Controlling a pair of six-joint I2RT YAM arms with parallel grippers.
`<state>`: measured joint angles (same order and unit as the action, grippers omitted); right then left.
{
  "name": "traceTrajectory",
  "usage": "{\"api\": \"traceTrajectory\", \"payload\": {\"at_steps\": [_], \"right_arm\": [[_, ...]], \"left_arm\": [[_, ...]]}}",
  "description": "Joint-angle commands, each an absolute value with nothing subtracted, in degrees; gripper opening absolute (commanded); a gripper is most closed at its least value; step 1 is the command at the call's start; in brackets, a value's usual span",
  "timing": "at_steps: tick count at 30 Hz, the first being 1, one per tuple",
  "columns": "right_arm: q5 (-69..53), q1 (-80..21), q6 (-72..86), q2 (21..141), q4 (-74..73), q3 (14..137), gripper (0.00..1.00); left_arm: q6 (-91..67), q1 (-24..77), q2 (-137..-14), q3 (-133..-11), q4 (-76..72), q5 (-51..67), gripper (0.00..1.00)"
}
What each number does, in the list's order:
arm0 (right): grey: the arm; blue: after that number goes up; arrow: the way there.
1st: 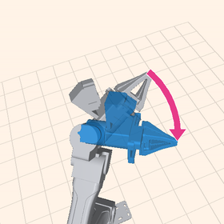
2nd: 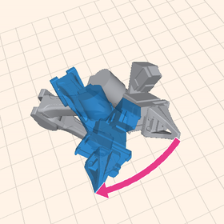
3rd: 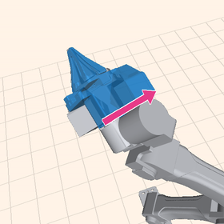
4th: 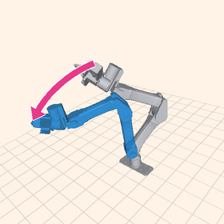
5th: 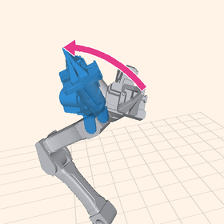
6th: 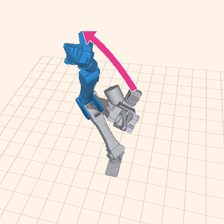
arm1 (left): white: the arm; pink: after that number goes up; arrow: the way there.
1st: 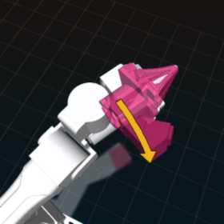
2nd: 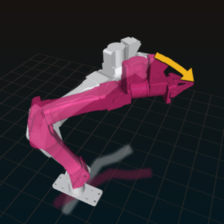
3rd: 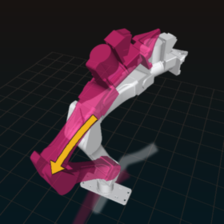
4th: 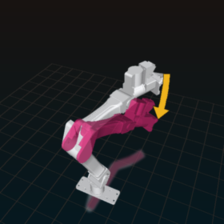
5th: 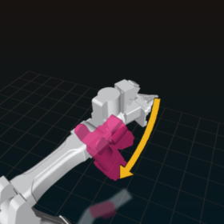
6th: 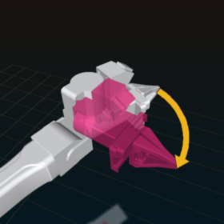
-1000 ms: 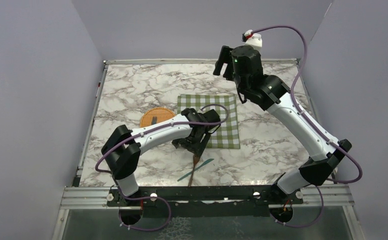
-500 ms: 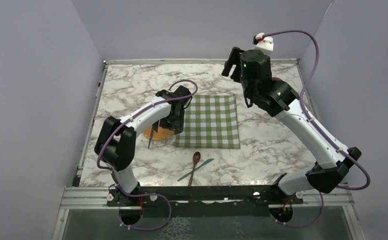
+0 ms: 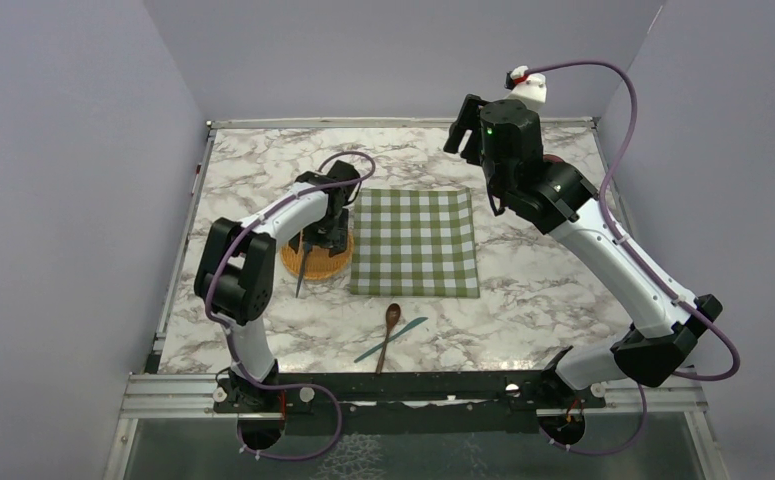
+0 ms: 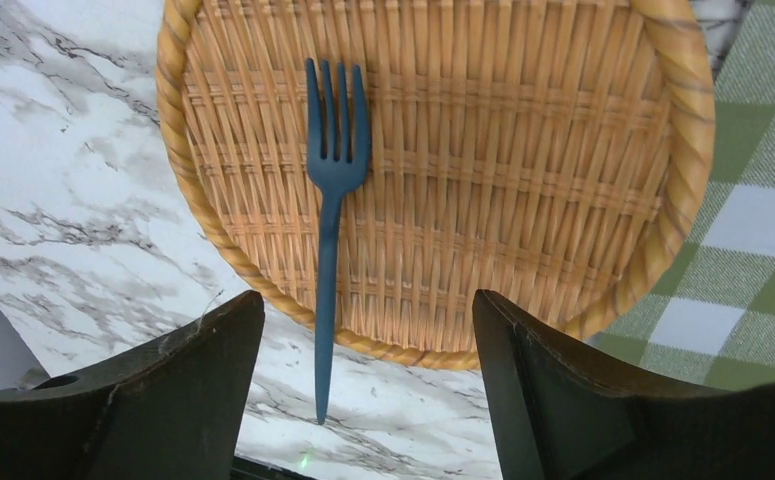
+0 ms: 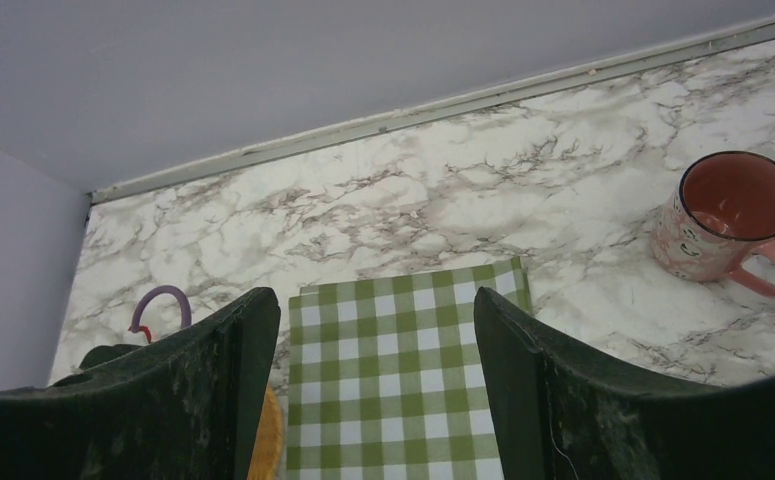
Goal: Set the dinner table for one person
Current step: Place the utensils at the center of the board.
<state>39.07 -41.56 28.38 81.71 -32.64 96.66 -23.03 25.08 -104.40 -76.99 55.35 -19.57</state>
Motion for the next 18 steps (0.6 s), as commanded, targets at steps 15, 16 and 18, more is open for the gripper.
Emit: {"api": "traceTrajectory", "payload": {"at_steps": [15,16,18], "right_arm": [[38.6,-41.8,27.8,81.6,-32.4,97.6,0.74],[38.6,-41.8,27.7,81.7,-32.3,97.7,0.73],[38.6,-41.9,27.7,82.0,-32.3,97.8,0.71]], "left_arm": [[-19.8,20.7,-106.5,-76.3,52.5,-11.1,0.61],[-19.8,20.6,-106.4,-76.1,52.5,-11.0,0.6],[-19.9,20.4,-106.0,-75.8,52.6,-11.0,0.6]]}}
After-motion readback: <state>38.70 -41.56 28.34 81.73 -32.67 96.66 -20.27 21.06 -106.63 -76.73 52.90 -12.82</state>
